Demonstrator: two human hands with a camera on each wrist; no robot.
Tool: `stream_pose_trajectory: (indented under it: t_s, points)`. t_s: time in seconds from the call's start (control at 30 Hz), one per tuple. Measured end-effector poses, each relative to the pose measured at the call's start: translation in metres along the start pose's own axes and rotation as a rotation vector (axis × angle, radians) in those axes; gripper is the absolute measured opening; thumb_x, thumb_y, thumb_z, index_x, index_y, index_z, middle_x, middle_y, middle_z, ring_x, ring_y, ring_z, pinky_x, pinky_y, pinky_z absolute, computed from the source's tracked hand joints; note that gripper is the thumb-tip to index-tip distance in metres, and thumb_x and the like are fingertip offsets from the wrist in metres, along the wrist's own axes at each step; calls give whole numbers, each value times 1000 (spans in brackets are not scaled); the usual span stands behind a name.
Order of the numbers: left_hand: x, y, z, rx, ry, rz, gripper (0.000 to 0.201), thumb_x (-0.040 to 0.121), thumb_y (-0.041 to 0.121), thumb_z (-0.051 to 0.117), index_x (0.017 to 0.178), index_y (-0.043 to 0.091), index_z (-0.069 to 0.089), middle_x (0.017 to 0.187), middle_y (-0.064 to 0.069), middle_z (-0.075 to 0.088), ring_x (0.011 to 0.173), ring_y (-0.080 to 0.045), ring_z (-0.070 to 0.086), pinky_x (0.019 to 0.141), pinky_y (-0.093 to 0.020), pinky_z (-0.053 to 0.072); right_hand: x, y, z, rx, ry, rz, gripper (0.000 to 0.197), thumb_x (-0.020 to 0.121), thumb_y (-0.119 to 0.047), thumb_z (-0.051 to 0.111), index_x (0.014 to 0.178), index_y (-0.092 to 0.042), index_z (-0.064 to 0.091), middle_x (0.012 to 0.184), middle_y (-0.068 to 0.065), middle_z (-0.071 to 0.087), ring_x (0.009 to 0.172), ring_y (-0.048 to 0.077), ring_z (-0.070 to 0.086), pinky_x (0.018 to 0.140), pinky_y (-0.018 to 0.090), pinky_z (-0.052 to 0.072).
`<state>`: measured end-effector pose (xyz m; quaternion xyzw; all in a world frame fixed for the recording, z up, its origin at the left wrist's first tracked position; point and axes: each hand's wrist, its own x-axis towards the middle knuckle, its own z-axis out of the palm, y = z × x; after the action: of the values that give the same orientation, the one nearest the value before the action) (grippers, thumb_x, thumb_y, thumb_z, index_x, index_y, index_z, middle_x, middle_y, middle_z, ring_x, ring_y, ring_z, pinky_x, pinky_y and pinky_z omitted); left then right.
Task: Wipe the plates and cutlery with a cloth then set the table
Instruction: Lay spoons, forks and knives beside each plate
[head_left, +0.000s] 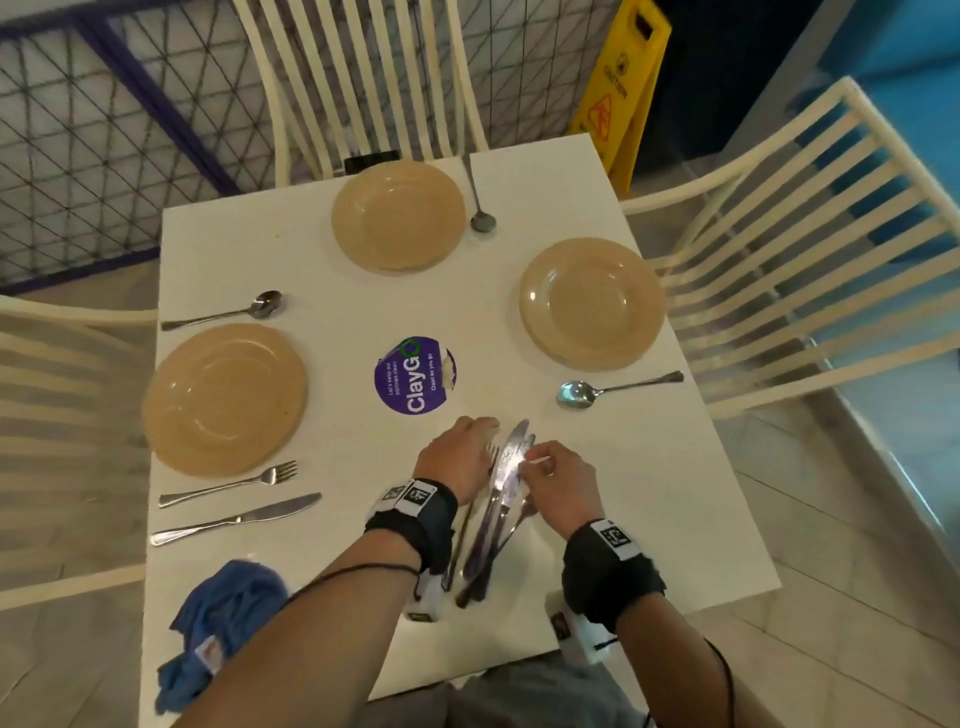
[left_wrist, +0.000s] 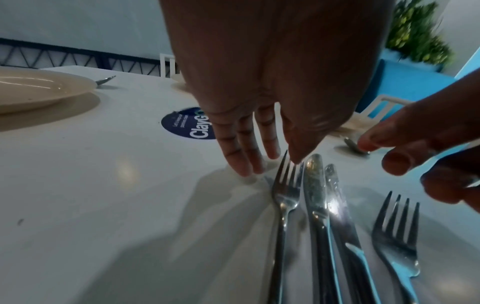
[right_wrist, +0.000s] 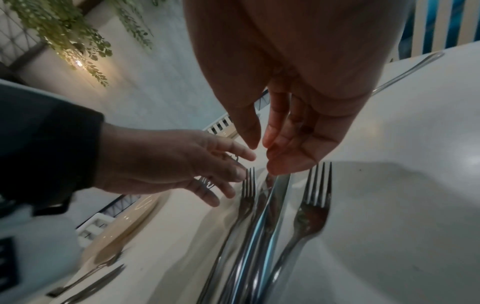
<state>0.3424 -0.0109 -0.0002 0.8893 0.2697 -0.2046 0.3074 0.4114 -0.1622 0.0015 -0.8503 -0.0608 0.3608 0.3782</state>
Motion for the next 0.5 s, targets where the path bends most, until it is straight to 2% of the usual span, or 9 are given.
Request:
stream_pose_trajectory:
  t_s: [0.13, 0.2, 0.3, 0.4, 0.5]
  points:
    - [7, 4, 5, 7, 30, -23, 40, 96, 16, 51, 133, 29, 54, 132, 1, 60, 113, -25, 61, 96, -40, 50, 3, 5, -5, 9, -81, -15, 10, 81, -28, 63, 77, -37, 61, 77, -2, 70, 67, 23, 71, 72, 44, 61]
    - [7, 3, 3, -26, 57, -38, 28, 96, 15, 53, 118, 29, 61, 119, 3, 66, 103, -23, 64, 90, -42, 53, 5, 7, -6, 11, -132, -19, 5, 78, -36, 61, 81, -39, 62, 80, -3, 71, 71, 22, 71, 72, 44, 61]
    - [6, -3, -3, -85, 83, -79, 18, 95, 13, 56, 104, 27, 64, 103, 4, 69, 93, -21, 65, 86, -40, 55, 7, 6, -4, -34, -209, -36, 11, 80, -38, 60, 91, -36, 63, 89, -4, 70, 77, 23, 71, 77, 44, 61]
    - [2, -13, -17, -144, 111, -107, 16, 96, 12, 57, 100, 25, 65, 100, 4, 70, 95, -20, 65, 85, -35, 54, 3, -4, 0, -73, -219, -44, 14, 86, -34, 63, 98, -28, 65, 94, -6, 69, 86, 22, 70, 86, 42, 57]
    - [-8, -26, -40, -187, 164, -122, 14, 97, 14, 57, 104, 22, 65, 104, 1, 69, 98, -21, 63, 87, -36, 54, 4, -11, 13, -111, -251, -56, 19, 89, -32, 66, 106, -23, 65, 100, -2, 69, 95, 18, 67, 93, 39, 53]
